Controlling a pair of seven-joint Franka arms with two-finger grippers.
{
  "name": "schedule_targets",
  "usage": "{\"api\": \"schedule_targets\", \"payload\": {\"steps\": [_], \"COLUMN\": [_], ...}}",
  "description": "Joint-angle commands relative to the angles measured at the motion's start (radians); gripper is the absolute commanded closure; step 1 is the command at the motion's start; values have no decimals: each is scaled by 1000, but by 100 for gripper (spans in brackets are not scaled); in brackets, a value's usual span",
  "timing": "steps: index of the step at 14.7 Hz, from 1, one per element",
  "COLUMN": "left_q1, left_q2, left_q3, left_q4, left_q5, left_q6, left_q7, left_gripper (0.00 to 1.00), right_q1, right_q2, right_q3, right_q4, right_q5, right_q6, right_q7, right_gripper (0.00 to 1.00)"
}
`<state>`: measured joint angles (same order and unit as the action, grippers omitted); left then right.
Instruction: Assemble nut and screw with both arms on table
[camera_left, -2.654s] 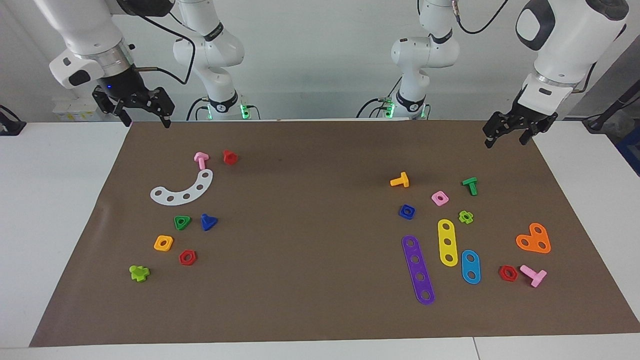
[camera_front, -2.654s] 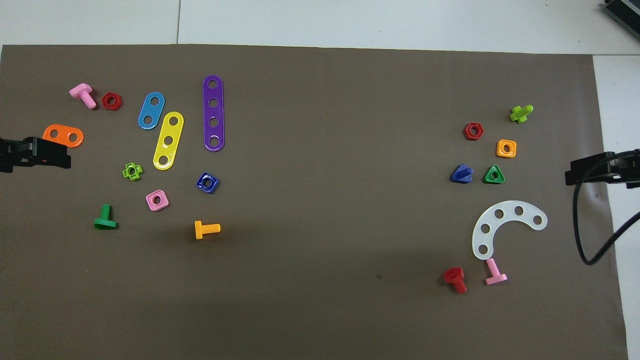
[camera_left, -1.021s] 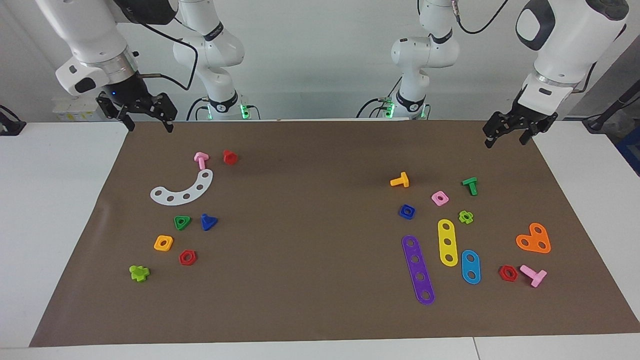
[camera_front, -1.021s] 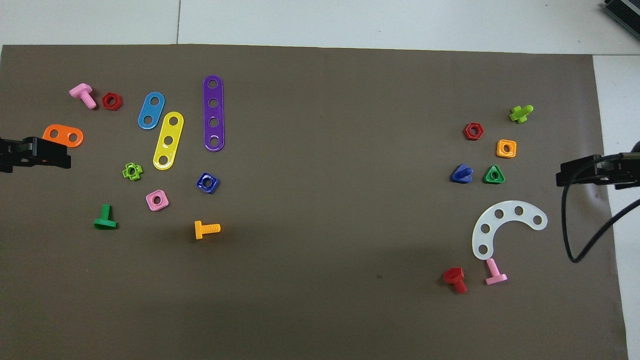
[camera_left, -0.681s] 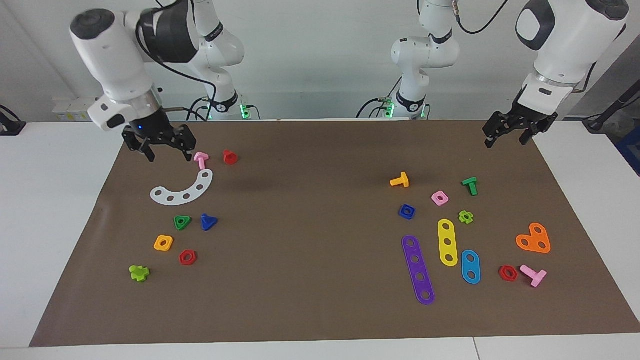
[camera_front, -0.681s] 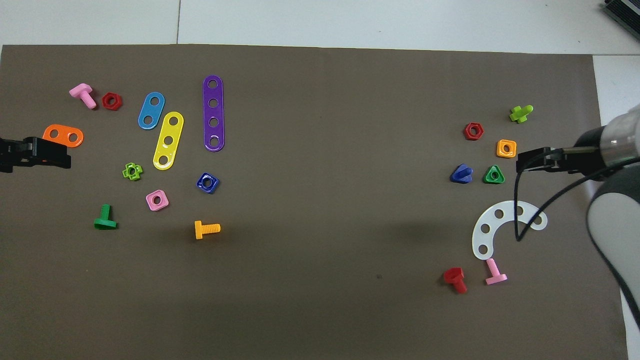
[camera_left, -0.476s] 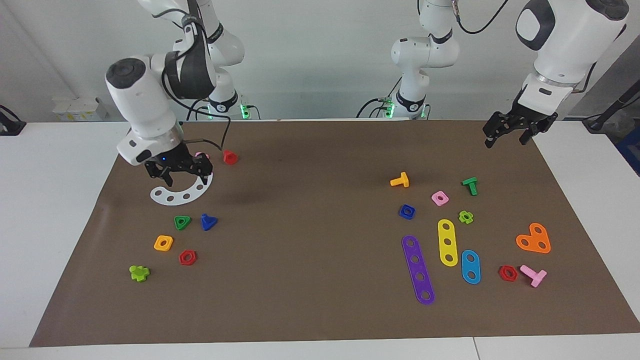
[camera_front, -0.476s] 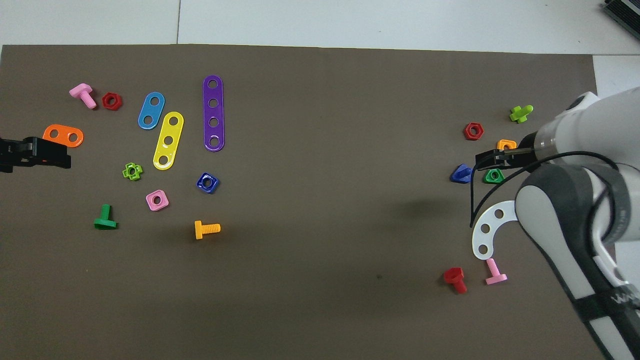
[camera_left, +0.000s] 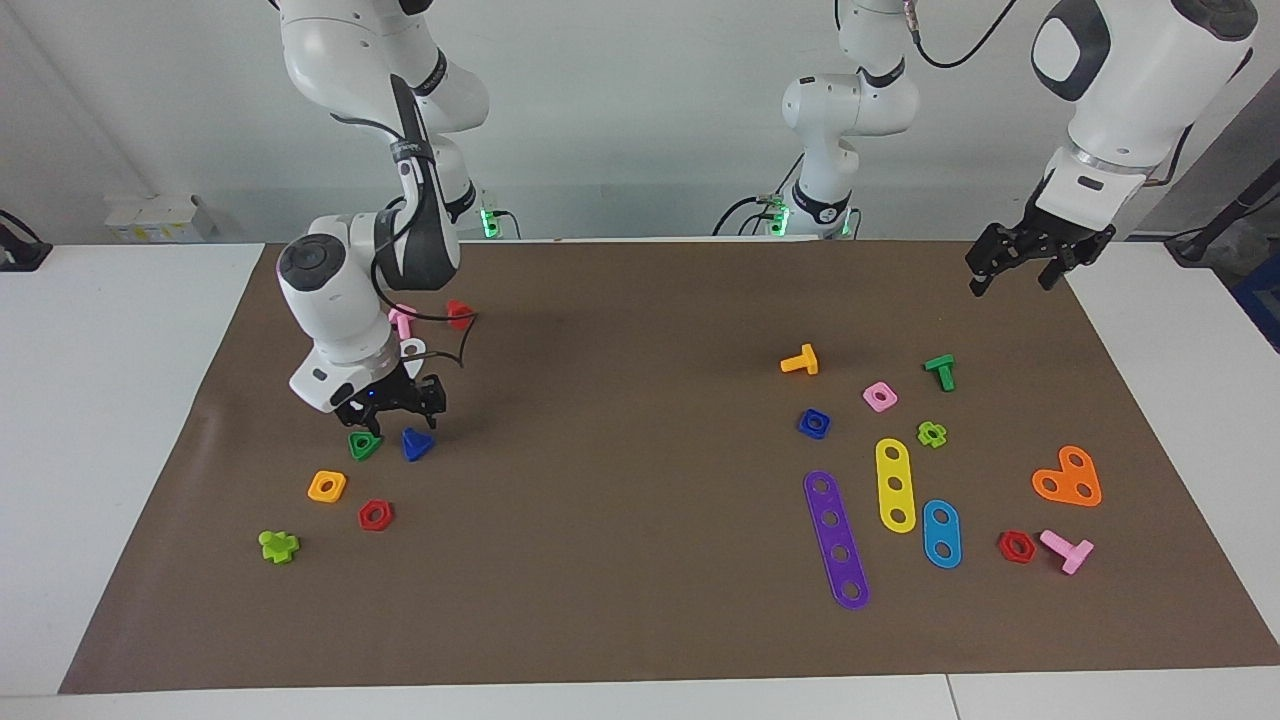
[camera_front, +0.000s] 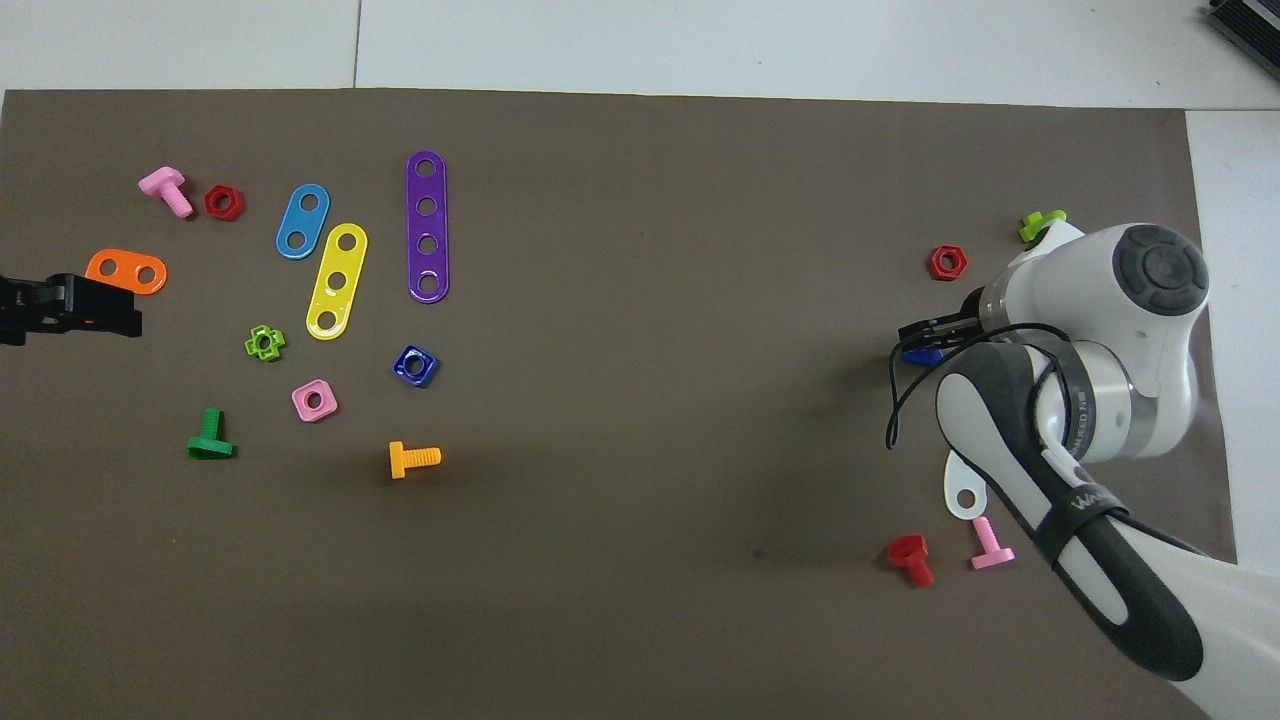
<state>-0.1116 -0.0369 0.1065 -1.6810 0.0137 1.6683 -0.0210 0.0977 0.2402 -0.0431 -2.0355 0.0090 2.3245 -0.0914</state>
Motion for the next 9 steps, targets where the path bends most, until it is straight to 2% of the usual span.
{"api": "schedule_targets", "payload": {"steps": [1,4,5,9], "left_q1": [6,6,6,7], "left_q2": [-24,-24,-24,-24], "left_q3": [-7,-5,-5,-5], "left_q4": [-23,-23,-23,-23], "left_q5": [20,20,20,20], "left_q6": [-2,-2,-2,-2], "left_q7": [-11,-11,-11,-11], "left_gripper": [0,0,0,0], "right_q1": [-6,-6,-6,-7], "right_q2": [8,24,25,34], "right_q3": [8,8,8,8], "right_q4": [-34,-38,-38,-37], "right_q5": [14,14,14,14], "right_q6": [39,42,62,105], "right_q7": [-54,-68,-68,-61], "right_gripper": [30,49,52,53]}}
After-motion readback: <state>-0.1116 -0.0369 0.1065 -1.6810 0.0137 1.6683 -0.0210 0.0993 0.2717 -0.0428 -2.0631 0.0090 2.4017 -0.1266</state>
